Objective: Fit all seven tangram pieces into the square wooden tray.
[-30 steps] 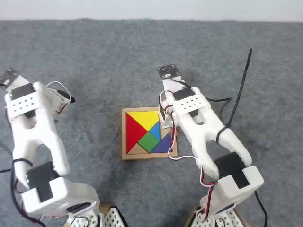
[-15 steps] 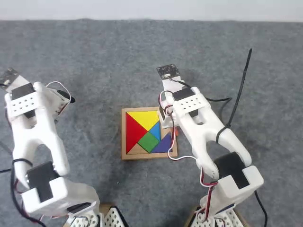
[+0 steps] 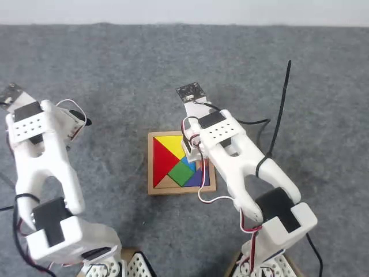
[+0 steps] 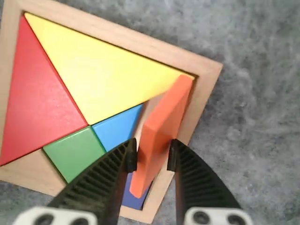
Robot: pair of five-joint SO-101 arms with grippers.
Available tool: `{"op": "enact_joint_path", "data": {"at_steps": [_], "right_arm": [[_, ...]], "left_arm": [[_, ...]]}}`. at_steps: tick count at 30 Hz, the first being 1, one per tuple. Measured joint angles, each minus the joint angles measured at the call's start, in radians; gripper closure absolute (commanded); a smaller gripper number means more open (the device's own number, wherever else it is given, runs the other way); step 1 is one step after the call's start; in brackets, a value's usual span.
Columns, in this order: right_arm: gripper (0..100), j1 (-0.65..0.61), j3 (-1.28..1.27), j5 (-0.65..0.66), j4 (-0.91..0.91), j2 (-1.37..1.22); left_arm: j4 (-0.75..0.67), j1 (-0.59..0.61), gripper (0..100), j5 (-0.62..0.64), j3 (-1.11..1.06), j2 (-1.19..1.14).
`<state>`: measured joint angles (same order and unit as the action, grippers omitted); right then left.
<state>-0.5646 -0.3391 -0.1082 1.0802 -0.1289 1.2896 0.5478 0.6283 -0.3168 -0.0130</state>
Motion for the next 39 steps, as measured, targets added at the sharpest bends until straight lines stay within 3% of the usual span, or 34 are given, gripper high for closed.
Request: {"op": "enact_joint_path", "data": {"at_steps": [16, 20, 27, 33, 39], "right_arm": [[89.1, -0.052, 0.081, 0.000, 0.035, 0.000], [98.8, -0.046, 0.137, 0.000, 0.084, 0.000], [99.0, 0.028, 0.160, 0.000, 0.181, 0.008], [99.0, 0.091, -0.058, 0.098, 0.137, 0.261], [98.6, 0.207, -0.509, 0.180, -0.160, 0.678]], "left_arm": [[0.000, 0.000, 71, 0.000, 0.000, 0.000], [0.000, 0.000, 71, 0.000, 0.000, 0.000], [0.000, -0.034, 71, -0.002, 0.000, 0.000], [0.000, -0.077, 71, -0.003, 0.000, 0.000], [0.000, -0.121, 79, -0.055, -0.011, 0.000]]}}
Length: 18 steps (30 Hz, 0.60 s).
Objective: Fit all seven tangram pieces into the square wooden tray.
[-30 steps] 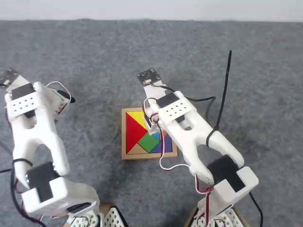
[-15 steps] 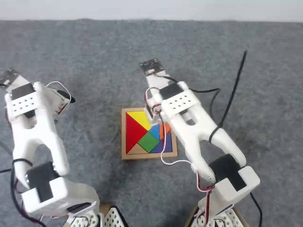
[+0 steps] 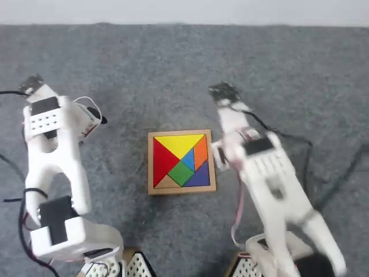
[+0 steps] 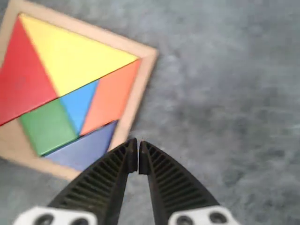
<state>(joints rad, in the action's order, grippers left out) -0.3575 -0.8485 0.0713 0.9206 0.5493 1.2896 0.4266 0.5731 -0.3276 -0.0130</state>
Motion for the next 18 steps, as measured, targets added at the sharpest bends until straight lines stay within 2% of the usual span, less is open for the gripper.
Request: {"op": "enact_joint_path", "data": {"at_steps": [5, 9, 12, 18], "right_arm": [[98.6, 0.094, -0.341, 0.005, -0.239, 0.295], [98.6, 0.121, -0.514, 0.005, -0.310, 0.473], [98.6, 0.121, -0.612, 0.005, -0.351, 0.580], [98.6, 0.123, -0.781, 0.005, -0.374, 0.783]], "left_arm": [[-0.074, -0.058, 84, -0.084, -0.106, 0.055], [-0.201, -0.115, 85, -0.138, -0.287, 0.232], [-0.345, -0.161, 85, -0.215, -0.471, 0.408], [-0.709, -0.253, 85, -0.466, -0.884, 0.772]]}}
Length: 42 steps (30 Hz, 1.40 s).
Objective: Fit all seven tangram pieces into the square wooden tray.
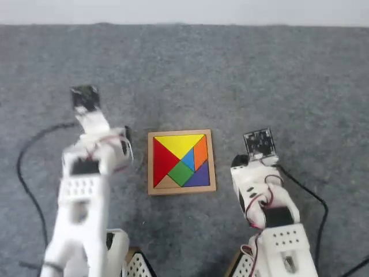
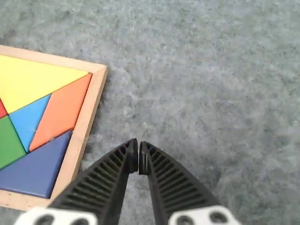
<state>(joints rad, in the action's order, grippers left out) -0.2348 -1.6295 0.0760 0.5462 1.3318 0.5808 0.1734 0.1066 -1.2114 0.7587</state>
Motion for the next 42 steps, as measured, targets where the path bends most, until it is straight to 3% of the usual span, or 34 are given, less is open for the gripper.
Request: {"op": "enact_joint_path", "data": {"at_steps": [4, 9, 14, 19, 24, 29, 34, 42], "right_arm": [[98.6, 0.002, -0.044, 0.002, 0.002, 0.140], [98.6, 0.020, -0.044, 0.002, 0.161, 0.275], [98.9, 0.020, -0.044, 0.002, 0.385, 0.353], [99.0, 0.023, -0.043, 0.002, 0.586, 0.384], [99.0, 0.103, -0.043, 0.003, 0.621, 0.399], [99.0, 0.123, -0.043, 0.003, 0.621, 0.399], [99.0, 0.127, -0.043, 0.003, 0.621, 0.399], [98.7, 0.129, -0.043, 0.003, 0.621, 0.399]], "left_arm": [[-0.169, -0.029, 85, -0.137, -0.273, 0.242], [-0.186, -0.026, 88, -0.170, -0.479, 0.525], [0.051, -0.031, 99, -0.175, -0.483, 0.752], [0.313, -0.026, 98, -0.213, -0.483, 0.939], [0.618, -0.025, 98, -0.342, -0.483, 1.039], [0.686, 0.112, 98, -0.471, -0.483, 1.039], [0.695, 0.227, 98, -0.488, -0.483, 1.039], [0.695, 0.239, 98, -0.488, -0.483, 1.039]]}}
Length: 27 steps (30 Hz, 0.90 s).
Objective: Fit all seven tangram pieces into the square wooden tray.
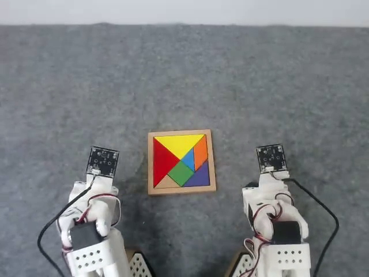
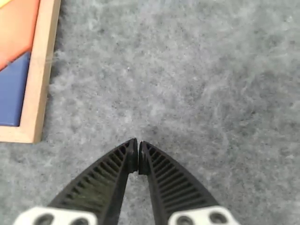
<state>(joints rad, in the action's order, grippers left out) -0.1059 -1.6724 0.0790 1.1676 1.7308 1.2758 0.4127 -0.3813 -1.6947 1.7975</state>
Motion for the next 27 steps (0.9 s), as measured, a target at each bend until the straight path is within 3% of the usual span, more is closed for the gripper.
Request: {"op": "enact_joint_path", "data": {"at_steps": [27], "right_arm": [[98.7, 0.000, 0.000, 0.000, -0.040, 0.000]], "left_arm": [[0.000, 0.003, 98, 0.000, 0.000, 0.002]]}}
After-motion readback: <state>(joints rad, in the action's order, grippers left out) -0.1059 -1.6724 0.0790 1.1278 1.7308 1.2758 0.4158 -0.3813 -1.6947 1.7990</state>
